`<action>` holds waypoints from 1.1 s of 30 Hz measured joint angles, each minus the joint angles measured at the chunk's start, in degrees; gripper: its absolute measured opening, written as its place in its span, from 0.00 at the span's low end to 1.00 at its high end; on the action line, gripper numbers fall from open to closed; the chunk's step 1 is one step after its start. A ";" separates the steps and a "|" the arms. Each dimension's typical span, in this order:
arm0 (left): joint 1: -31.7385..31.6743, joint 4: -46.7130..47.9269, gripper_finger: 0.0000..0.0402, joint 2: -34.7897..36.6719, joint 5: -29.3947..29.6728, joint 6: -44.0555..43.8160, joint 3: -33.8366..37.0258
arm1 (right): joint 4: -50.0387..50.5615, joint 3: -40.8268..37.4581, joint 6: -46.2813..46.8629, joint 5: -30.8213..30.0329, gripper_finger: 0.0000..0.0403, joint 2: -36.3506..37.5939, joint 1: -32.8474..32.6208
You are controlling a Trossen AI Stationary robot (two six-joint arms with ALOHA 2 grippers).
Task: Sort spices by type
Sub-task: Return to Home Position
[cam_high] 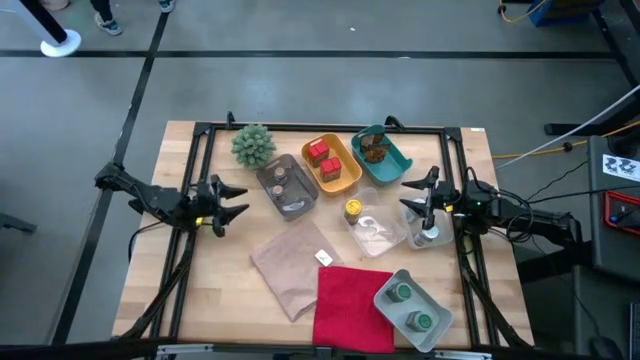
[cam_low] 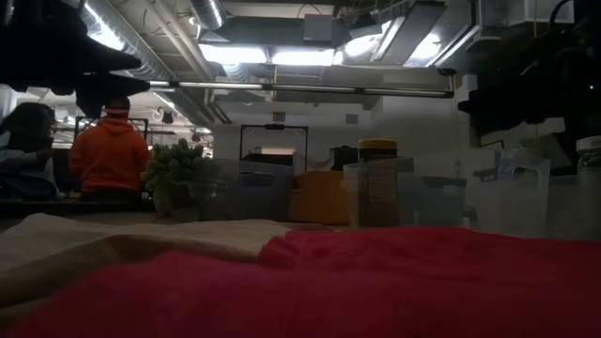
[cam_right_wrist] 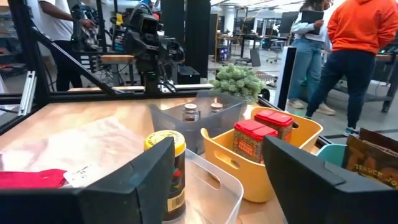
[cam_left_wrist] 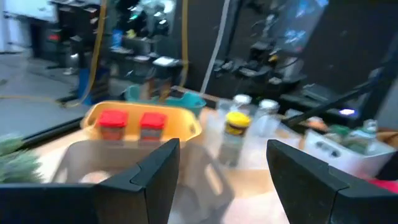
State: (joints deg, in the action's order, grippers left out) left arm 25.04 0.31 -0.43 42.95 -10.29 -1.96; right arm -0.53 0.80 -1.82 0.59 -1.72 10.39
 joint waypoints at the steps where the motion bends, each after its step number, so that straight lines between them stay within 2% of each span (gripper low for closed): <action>1: 0.00 -1.94 0.56 0.00 -1.20 0.59 0.62 | 0.01 0.00 0.00 -0.01 0.60 0.00 -0.04; 4: -0.02 -4.30 0.56 -0.02 -5.58 2.05 1.43 | 0.00 0.00 -0.01 0.01 0.60 0.00 -0.01; 10: -0.02 -4.32 0.56 -0.04 -10.39 2.50 1.43 | 0.00 0.00 0.00 0.01 0.60 0.00 -0.01; 13: -0.02 -4.80 0.56 -0.04 -13.40 7.16 1.43 | 0.01 0.00 0.01 0.01 0.60 0.00 -0.01; 18: -0.78 -7.26 0.56 -0.04 -13.87 15.27 1.45 | 0.01 0.00 -0.01 0.01 0.60 0.00 -0.01; 23: -3.71 -7.23 0.56 -0.04 -14.23 16.37 1.45 | 0.00 0.00 0.00 0.01 0.60 0.00 -0.01; 29: -8.60 -7.21 0.56 -0.04 -22.03 16.95 1.45 | 0.01 0.00 0.01 0.01 0.60 0.00 -0.01; 33: -11.79 -6.86 0.56 -0.04 -23.86 16.47 1.45 | -0.01 0.00 -0.01 0.01 0.60 0.00 -0.01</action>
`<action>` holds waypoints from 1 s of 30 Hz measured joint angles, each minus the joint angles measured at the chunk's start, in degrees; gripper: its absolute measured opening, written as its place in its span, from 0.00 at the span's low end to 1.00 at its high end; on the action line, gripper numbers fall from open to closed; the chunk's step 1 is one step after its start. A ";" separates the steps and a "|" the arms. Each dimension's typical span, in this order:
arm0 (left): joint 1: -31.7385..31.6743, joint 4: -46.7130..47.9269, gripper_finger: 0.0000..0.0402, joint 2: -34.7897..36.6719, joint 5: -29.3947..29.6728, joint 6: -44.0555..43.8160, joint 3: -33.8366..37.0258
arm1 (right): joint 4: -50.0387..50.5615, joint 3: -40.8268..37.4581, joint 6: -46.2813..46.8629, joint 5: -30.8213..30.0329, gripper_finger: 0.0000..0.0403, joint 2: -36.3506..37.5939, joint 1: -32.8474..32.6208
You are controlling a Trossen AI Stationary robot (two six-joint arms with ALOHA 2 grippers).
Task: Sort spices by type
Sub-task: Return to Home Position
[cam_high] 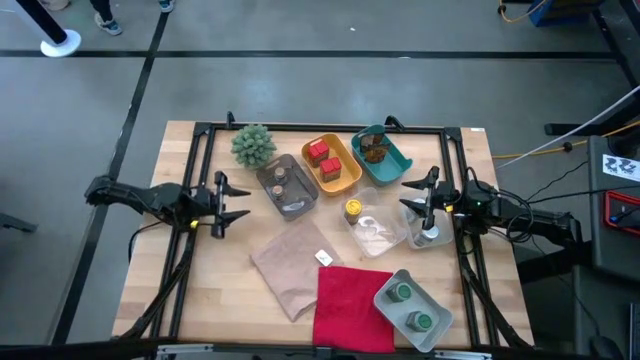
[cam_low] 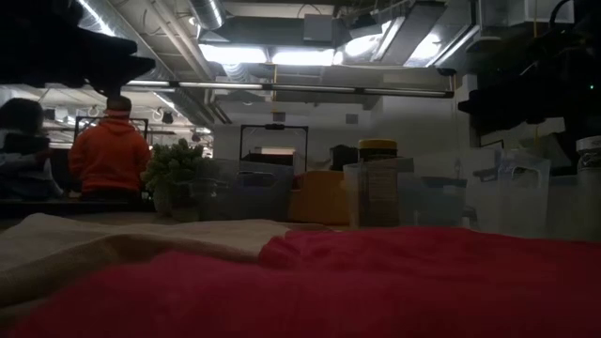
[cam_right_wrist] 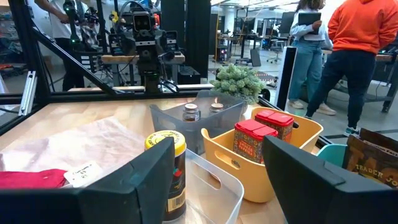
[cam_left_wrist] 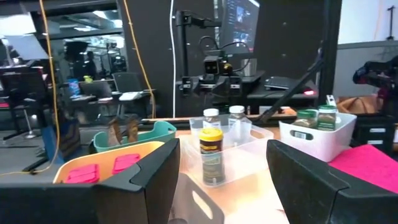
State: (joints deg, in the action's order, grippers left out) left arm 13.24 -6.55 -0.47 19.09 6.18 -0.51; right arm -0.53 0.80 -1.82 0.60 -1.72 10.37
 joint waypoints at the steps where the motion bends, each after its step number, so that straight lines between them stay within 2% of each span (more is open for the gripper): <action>1: -0.81 0.00 0.56 0.00 -0.49 0.02 0.00 | 0.02 0.00 0.01 0.00 0.60 0.00 0.00; 5: -3.46 -0.02 0.56 0.00 -2.42 -0.30 0.00 | 0.02 0.00 0.01 0.00 0.60 0.00 0.00; 15: -9.41 0.01 0.56 0.00 -12.71 0.14 0.00 | 0.02 0.00 0.02 0.00 0.60 0.00 0.00; 30: -14.83 5.45 0.56 -0.04 -15.95 -4.35 0.00 | 0.02 0.00 0.00 0.00 0.60 -0.01 0.04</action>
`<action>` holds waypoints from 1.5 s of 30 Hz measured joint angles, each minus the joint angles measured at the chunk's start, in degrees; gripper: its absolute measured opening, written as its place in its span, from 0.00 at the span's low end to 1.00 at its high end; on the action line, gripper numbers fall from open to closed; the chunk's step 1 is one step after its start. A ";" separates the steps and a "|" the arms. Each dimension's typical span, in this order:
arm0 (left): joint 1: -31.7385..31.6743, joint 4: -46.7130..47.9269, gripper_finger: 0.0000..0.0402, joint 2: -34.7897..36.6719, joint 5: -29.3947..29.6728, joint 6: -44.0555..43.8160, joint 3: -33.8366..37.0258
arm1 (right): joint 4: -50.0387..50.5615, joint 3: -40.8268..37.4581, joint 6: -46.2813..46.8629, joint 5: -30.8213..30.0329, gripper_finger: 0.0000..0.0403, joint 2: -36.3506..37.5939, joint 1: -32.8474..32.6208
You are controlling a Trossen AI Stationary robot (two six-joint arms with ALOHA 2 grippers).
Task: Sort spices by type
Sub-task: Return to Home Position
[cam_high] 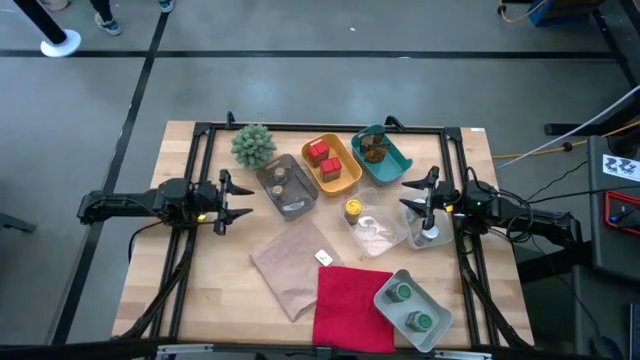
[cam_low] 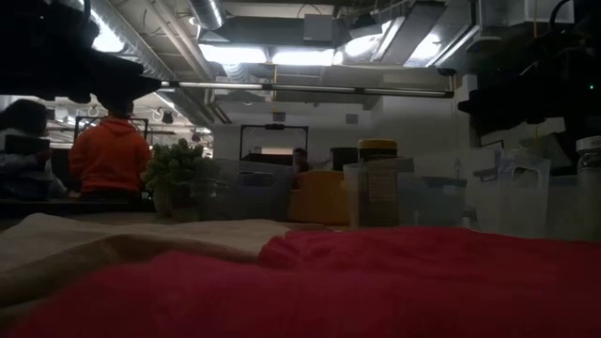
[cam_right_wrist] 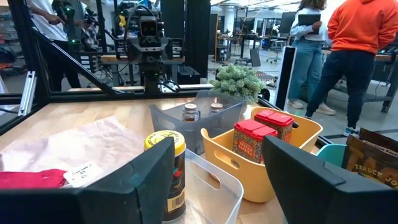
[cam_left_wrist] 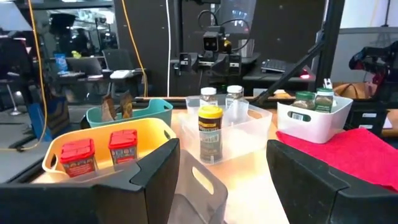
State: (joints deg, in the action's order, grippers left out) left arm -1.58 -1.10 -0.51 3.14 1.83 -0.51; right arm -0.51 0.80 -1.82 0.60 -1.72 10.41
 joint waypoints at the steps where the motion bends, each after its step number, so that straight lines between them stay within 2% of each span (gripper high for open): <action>1: 0.00 0.00 0.56 0.00 -0.04 0.16 0.00 | 0.00 0.00 0.01 0.01 0.60 -0.01 0.03; 45: 0.02 0.09 0.56 -0.37 -0.02 2.66 0.00 | 0.00 -0.02 0.02 0.02 0.60 -0.01 0.11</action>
